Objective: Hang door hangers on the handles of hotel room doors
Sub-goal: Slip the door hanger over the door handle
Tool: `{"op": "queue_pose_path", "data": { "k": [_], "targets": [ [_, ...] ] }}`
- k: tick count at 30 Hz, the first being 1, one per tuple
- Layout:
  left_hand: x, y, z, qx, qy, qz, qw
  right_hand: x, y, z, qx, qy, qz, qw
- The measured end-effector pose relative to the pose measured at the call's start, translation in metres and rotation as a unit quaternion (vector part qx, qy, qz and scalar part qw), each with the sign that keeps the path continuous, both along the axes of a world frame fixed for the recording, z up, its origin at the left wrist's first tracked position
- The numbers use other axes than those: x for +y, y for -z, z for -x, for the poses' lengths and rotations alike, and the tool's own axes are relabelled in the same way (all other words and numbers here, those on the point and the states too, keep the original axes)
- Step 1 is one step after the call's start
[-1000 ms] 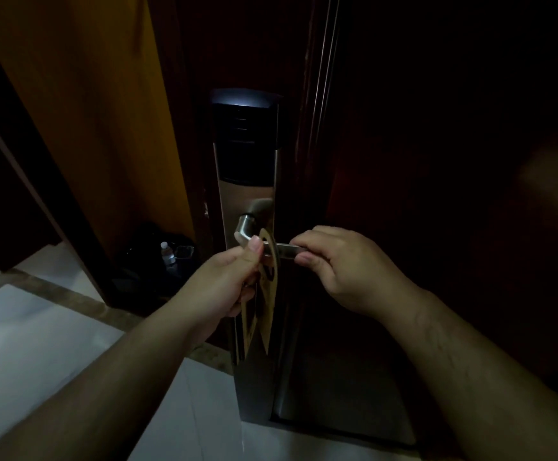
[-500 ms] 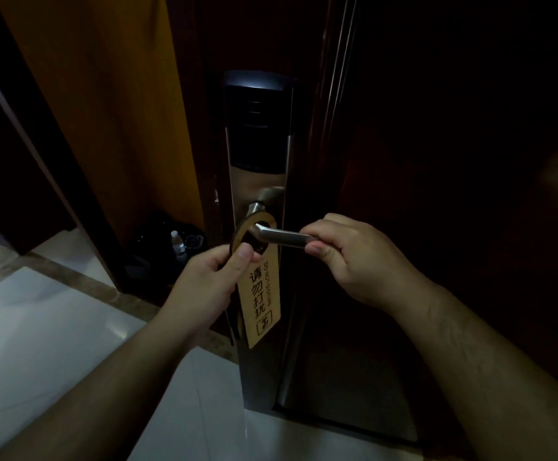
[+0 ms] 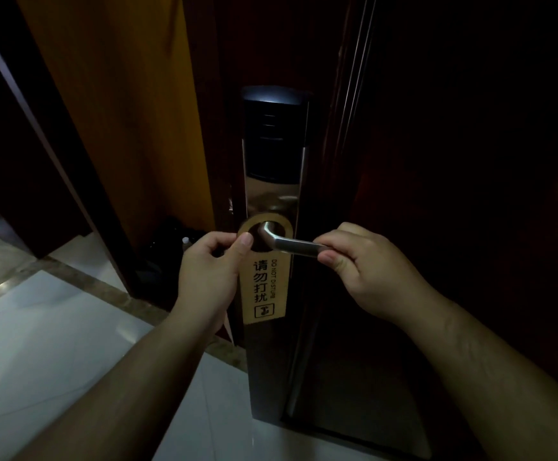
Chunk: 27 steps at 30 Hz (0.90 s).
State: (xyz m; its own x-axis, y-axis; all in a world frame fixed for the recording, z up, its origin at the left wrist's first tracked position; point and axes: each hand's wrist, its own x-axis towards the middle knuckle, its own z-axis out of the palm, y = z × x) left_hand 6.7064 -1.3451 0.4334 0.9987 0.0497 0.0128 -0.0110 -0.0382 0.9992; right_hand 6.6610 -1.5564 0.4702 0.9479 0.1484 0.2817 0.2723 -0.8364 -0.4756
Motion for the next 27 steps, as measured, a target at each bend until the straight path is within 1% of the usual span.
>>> {"op": "queue_pose_path", "data": {
  "k": [12,15,20,23,27],
  "targets": [
    [-0.011,-0.006,-0.007,0.041,-0.017,0.033,0.998,0.001,-0.003,-0.001,0.006,0.008,0.003,1.000],
    [-0.013,-0.008,-0.004,0.049,-0.024,0.027,0.998,-0.001,-0.003,0.000,0.006,0.003,0.000,1.000],
    [-0.021,-0.017,0.008,0.095,0.020,0.002,0.995,0.000,-0.002,0.000,0.005,0.002,-0.002,1.000],
    [-0.023,-0.020,0.010,0.084,0.035,-0.036,0.995,-0.001,-0.003,-0.001,0.008,-0.001,-0.006,1.000],
    [-0.026,-0.022,0.008,0.096,0.066,-0.038,0.992,-0.002,-0.004,-0.002,0.015,-0.008,-0.017,1.000]
  ]
}}
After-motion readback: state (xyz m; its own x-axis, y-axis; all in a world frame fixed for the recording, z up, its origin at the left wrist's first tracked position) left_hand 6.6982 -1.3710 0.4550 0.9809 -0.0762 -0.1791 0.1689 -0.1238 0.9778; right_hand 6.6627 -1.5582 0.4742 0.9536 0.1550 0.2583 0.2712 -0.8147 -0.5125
